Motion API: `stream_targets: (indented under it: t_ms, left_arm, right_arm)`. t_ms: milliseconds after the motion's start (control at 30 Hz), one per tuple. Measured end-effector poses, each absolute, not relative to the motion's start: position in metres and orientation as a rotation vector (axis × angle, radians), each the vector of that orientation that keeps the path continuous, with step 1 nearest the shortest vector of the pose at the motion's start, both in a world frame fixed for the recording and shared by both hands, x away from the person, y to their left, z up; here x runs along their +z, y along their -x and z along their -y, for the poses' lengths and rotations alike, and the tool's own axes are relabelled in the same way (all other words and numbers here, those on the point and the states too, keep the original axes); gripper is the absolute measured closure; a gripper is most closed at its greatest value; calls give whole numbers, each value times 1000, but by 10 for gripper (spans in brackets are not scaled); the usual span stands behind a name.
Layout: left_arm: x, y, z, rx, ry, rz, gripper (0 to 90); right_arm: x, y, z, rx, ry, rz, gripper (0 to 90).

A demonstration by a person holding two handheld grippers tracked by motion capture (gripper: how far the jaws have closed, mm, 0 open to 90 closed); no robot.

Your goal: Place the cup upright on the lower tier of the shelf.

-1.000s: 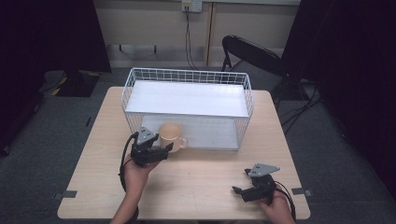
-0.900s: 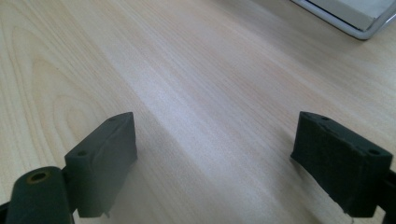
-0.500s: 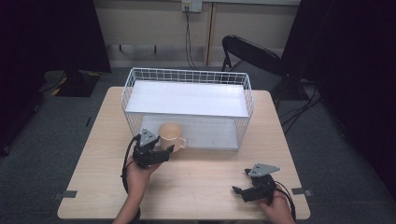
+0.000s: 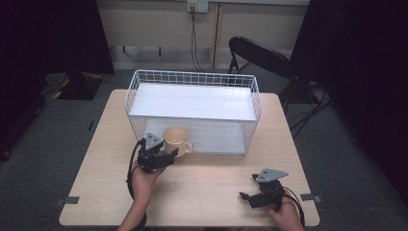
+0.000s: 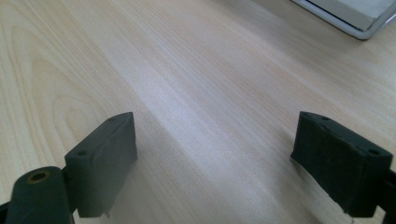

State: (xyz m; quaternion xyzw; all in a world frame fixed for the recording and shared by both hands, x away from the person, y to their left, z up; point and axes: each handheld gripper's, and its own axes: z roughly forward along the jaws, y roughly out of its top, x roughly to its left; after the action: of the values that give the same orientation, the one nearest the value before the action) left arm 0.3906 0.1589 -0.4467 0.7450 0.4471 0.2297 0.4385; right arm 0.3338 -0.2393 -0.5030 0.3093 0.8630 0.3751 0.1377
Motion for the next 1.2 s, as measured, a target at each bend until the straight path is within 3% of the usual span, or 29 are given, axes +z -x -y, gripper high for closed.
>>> stream_targets:
  t_ms: [533, 1200]
  left_arm:
    - [-457, -396, -156, 571, -1878, -1162, 386]
    - [-462, -403, -150, 547, -1898, -1215, 568]
  right_arm:
    - [-503, -334, 239, 1085, -894, -2496, 126]
    - [-503, -334, 239, 1086, -894, -2497, 126]
